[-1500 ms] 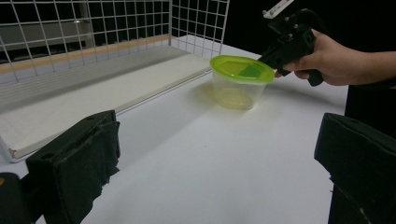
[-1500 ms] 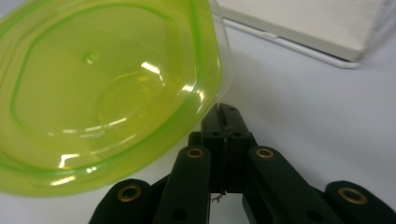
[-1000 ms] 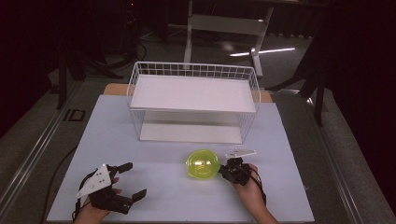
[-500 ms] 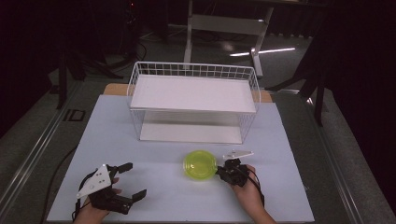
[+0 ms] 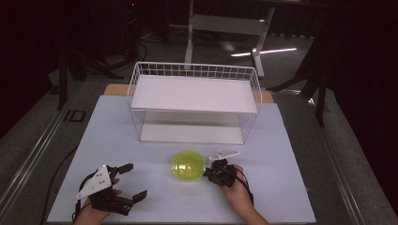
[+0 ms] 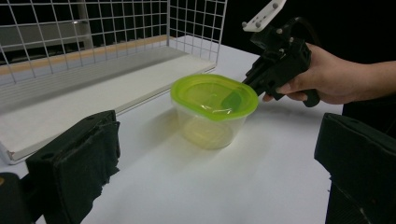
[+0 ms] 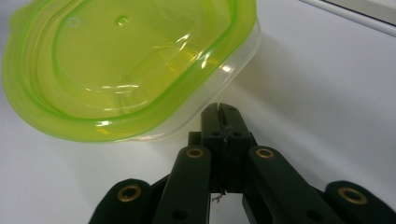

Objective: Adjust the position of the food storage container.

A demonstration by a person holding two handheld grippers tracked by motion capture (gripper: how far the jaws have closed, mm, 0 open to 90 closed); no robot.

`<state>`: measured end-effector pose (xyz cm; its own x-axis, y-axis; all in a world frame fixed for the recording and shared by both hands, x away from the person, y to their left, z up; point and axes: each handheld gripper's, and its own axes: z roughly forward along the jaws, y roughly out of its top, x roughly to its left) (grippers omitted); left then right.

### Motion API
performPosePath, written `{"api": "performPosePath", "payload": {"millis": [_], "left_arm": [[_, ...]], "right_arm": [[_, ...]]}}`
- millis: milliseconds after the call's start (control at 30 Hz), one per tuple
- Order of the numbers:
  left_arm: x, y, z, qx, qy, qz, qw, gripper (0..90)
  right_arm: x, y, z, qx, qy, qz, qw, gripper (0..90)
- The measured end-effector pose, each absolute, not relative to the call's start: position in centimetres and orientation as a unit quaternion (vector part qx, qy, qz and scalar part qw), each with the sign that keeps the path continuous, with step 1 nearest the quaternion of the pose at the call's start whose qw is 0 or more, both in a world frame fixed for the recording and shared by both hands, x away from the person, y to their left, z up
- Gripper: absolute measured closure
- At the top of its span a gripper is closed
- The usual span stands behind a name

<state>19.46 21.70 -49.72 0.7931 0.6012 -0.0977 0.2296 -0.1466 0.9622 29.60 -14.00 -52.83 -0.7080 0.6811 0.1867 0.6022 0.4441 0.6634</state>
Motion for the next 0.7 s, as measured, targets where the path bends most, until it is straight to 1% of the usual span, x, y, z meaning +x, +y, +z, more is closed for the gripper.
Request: {"api": "performPosePath", "payload": {"millis": [300, 467, 567, 700], "left_arm": [[19.5, 21.7, -49.7, 0.741, 0.280, 0.155, 0.590, 1.0], [19.5, 21.7, -49.8, 0.742, 0.280, 0.154, 0.590, 1.0], [19.5, 21.7, -49.8, 0.742, 0.281, 0.151, 0.590, 1.0], [19.6, 21.7, -49.8, 0.744, 0.279, 0.147, 0.589, 1.0]], "right_arm": [[30.0, -12.0, -53.0, 0.368, 0.853, 0.367, 0.049, 90.0], [30.1, -11.9, -53.0, 0.364, 0.854, 0.368, 0.053, 90.0], [29.8, -13.0, -52.4, 0.366, 0.849, 0.376, 0.065, 84.0], [29.4, -14.2, -51.8, 0.367, 0.845, 0.383, 0.075, 80.9]]}}
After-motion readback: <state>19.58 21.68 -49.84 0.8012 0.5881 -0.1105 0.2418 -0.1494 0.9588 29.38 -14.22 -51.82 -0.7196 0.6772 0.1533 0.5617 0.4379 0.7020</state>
